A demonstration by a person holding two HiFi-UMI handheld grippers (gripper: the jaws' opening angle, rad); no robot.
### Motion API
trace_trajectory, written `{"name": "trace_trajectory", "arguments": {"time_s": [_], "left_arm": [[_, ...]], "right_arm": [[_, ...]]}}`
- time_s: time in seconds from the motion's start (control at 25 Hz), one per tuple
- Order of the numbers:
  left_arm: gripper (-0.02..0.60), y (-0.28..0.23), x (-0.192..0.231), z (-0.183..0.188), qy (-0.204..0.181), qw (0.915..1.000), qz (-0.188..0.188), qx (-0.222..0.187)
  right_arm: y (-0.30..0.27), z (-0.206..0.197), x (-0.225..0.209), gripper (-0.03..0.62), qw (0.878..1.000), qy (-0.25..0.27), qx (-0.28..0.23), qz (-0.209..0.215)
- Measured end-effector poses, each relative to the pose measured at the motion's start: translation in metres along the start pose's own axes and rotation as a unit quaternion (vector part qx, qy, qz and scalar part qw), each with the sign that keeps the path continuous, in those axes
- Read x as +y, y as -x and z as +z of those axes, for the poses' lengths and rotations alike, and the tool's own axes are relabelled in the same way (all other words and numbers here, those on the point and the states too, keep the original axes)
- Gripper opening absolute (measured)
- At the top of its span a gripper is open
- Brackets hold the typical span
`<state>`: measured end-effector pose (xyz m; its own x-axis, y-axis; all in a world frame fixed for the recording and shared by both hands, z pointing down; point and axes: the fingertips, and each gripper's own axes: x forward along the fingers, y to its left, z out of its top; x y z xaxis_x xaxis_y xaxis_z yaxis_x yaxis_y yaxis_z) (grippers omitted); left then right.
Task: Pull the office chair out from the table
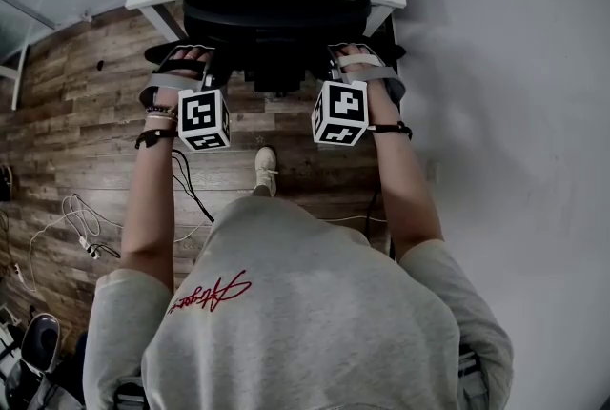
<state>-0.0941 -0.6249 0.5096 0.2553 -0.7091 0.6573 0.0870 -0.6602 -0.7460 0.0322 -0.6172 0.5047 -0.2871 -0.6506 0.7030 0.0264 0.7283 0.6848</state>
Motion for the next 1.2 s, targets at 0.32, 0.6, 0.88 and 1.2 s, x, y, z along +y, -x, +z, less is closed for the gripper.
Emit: {"name": "trace_trajectory", "arguments": {"time_s": [0.32, 0.6, 0.88, 1.2], "left_arm": [[0.097, 0.007, -0.003, 0.002, 0.001, 1.0, 0.0, 0.0], [0.097, 0.014, -0.011, 0.006, 0.006, 1.0, -0.002, 0.0], [0.097, 0.026, -0.02, 0.005, 0.0, 1.0, 0.005, -0.001], [0.097, 0.034, -0.025, 0.01, 0.004, 1.0, 0.004, -0.001]], "right_arm": [[0.006, 0.002, 0.003, 0.1, 1.0, 0.004, -0.005, 0.001], [0.013, 0.003, 0.012, 0.1, 1.0, 0.009, -0.007, -0.003], [0.022, 0.011, 0.023, 0.1, 1.0, 0.008, -0.005, -0.001], [0.031, 0.012, 0.027, 0.098, 1.0, 0.011, -0.007, -0.002]]}}
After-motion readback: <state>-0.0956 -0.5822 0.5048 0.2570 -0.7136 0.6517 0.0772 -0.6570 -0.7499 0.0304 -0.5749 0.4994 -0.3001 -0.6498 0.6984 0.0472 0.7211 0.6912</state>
